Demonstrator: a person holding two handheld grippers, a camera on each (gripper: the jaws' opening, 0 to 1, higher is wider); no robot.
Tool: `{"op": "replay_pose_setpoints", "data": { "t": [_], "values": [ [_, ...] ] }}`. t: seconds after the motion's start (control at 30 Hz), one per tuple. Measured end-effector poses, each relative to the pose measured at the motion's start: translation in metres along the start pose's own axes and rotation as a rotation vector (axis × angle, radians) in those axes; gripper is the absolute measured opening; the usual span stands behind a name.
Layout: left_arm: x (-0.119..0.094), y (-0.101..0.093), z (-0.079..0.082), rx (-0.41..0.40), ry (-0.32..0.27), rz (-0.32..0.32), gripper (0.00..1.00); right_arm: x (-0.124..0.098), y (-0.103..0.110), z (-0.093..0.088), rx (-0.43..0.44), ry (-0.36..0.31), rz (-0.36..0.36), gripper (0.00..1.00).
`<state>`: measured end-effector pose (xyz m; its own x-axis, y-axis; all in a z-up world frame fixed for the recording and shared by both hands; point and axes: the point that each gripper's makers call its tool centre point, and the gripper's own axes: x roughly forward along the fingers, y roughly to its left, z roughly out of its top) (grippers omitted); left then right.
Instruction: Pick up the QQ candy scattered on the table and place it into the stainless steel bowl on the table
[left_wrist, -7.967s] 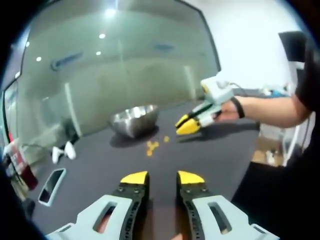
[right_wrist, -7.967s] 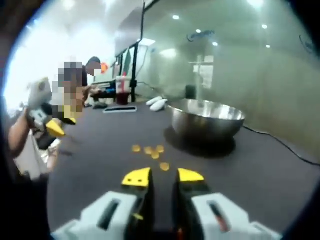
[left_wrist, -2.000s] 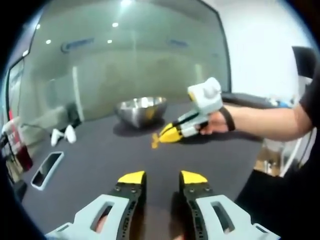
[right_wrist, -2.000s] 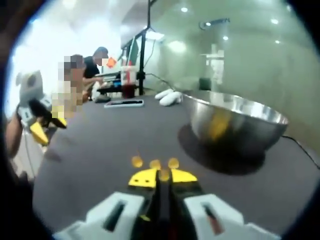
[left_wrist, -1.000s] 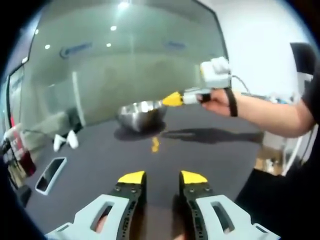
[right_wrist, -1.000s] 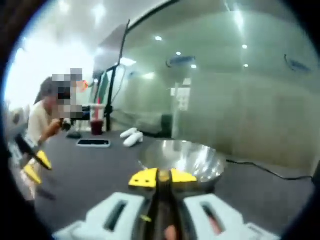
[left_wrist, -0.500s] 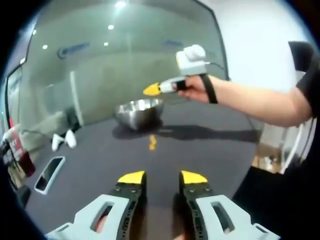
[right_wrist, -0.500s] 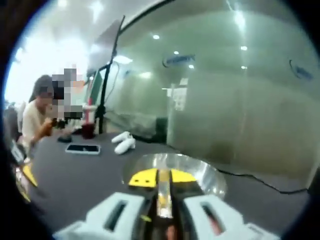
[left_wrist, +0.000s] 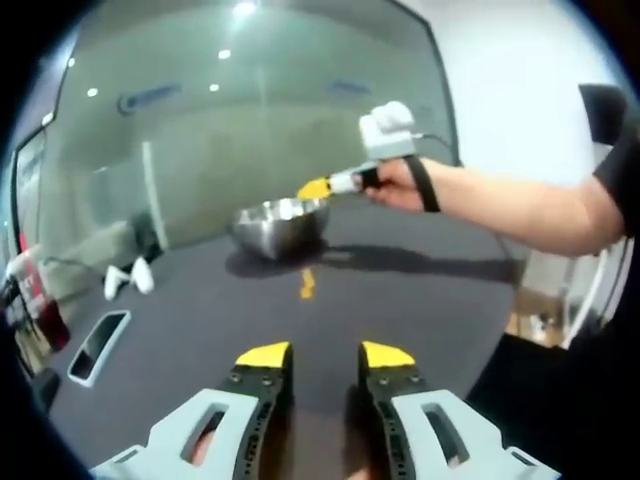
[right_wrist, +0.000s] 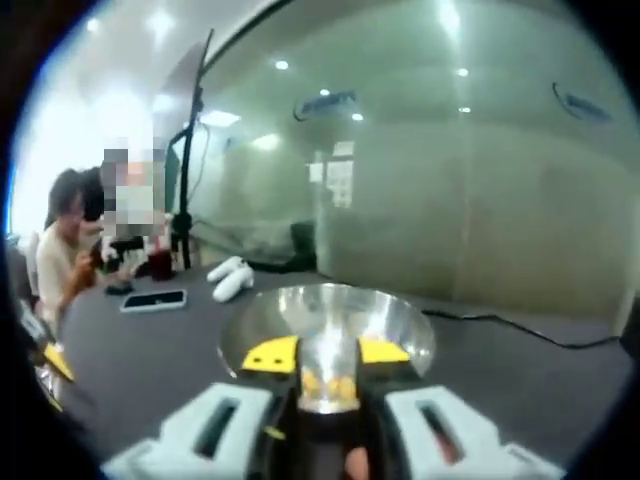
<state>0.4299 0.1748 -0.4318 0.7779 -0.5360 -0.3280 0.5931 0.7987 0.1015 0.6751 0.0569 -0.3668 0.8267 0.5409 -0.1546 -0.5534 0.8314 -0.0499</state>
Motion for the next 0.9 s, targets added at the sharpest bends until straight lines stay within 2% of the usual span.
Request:
{"op": "replay_pose_setpoints", "data": {
  "t": [0.27,0.37,0.47,0.5,0.57,0.63,0.7,0.77,0.8,0.87,0.9],
  "values": [
    [0.001,-0.002,-0.001,0.006,0.006,-0.008,0.28,-0.012,0.003,0.008,-0.033,-0.014,0.018,0.21],
    [0.001,0.0,-0.001,0.012,0.003,-0.006,0.27,-0.03,0.018,0.003,-0.001,-0.007,0.074,0.21],
    [0.003,0.001,0.001,0.006,-0.003,-0.002,0.26,-0.047,0.029,0.0,-0.03,-0.006,0.106,0.21],
    [0.004,0.0,0.001,0.006,-0.005,-0.006,0.26,-0.043,0.024,-0.002,-0.041,-0.002,0.12,0.21],
    [0.006,-0.002,0.001,0.013,-0.003,-0.015,0.27,-0.057,0.032,-0.007,-0.056,-0.003,0.154,0.22],
    [0.008,-0.004,0.001,0.021,0.001,-0.017,0.27,-0.062,0.034,-0.024,-0.015,0.033,0.201,0.22],
    [0.01,-0.003,-0.001,0.031,0.007,-0.015,0.27,-0.072,0.036,-0.043,0.001,0.038,0.238,0.22],
    [0.013,-0.002,-0.004,0.024,0.014,-0.012,0.27,-0.075,0.035,-0.062,-0.035,0.062,0.25,0.22],
    [0.013,-0.002,-0.004,0.022,0.015,-0.011,0.27,-0.079,0.034,-0.068,-0.06,0.077,0.234,0.21],
    [0.013,-0.004,-0.002,0.014,0.006,-0.025,0.27,-0.086,0.036,-0.07,-0.129,0.053,0.221,0.21],
    [0.013,-0.005,0.0,0.01,0.0,-0.032,0.27,-0.088,0.038,-0.071,-0.128,0.052,0.234,0.21]
  ]
}}
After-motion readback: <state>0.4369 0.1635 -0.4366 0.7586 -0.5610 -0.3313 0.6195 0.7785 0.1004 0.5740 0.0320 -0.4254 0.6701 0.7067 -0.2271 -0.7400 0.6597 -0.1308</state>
